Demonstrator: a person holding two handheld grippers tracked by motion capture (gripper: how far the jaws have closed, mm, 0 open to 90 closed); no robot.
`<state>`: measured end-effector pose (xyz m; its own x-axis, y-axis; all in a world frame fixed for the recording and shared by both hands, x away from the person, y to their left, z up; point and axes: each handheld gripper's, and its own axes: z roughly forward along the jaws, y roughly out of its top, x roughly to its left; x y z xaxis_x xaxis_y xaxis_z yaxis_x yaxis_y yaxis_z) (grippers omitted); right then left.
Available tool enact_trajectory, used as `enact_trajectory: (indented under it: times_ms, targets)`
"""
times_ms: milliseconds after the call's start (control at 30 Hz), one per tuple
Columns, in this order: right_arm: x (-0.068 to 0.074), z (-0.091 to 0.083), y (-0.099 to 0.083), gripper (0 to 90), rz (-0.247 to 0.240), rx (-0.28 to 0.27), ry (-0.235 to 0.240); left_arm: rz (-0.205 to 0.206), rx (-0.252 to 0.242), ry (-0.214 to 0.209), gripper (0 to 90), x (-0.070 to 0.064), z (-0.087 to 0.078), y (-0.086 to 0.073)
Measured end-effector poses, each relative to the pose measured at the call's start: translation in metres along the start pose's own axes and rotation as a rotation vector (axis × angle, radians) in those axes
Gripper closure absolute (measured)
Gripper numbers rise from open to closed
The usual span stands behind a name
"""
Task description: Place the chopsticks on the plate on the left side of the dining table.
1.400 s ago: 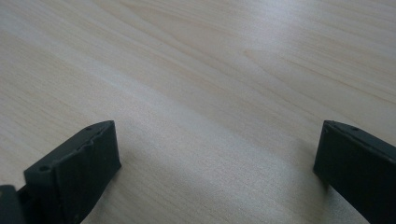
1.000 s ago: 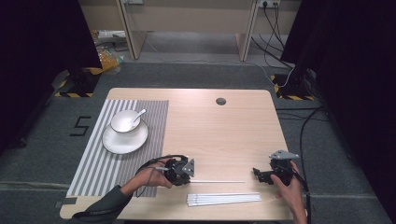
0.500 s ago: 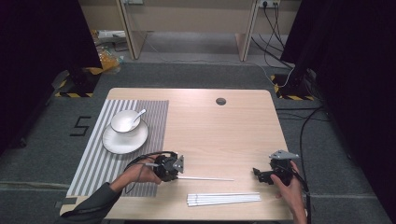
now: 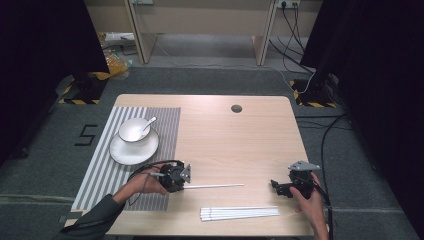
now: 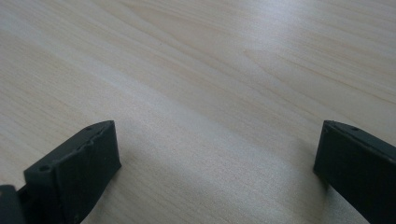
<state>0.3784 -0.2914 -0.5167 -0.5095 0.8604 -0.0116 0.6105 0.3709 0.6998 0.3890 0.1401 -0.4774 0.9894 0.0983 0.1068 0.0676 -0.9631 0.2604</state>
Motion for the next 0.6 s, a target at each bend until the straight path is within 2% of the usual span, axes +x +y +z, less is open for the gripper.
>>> enact_trajectory:
  times_ms: [67,167,233,333,433,600]
  targets:
    - [0.000,0.000,0.000,0.2,0.000,0.000,0.000,-0.003,0.014,0.005,82.0,0.002,-0.001,-0.002]
    - [0.000,0.000,0.000,0.2,0.000,0.000,0.000,-0.018,0.009,-0.001,81.3,0.004,-0.001,-0.004]
    - [0.000,0.000,0.000,0.2,0.000,0.000,0.000,-0.017,0.017,0.013,80.3,0.005,-0.001,-0.004]
    - [0.000,0.000,0.000,0.2,0.000,0.000,0.000,-0.030,0.005,0.002,76.7,0.005,-0.002,-0.004]
    - [0.000,0.000,0.000,0.2,0.000,0.000,0.000,-0.030,0.005,0.014,73.8,0.003,-0.004,0.001]
    - [0.000,0.000,0.000,0.2,0.000,0.000,0.000,-0.034,-0.028,0.020,69.2,0.000,-0.005,0.016]
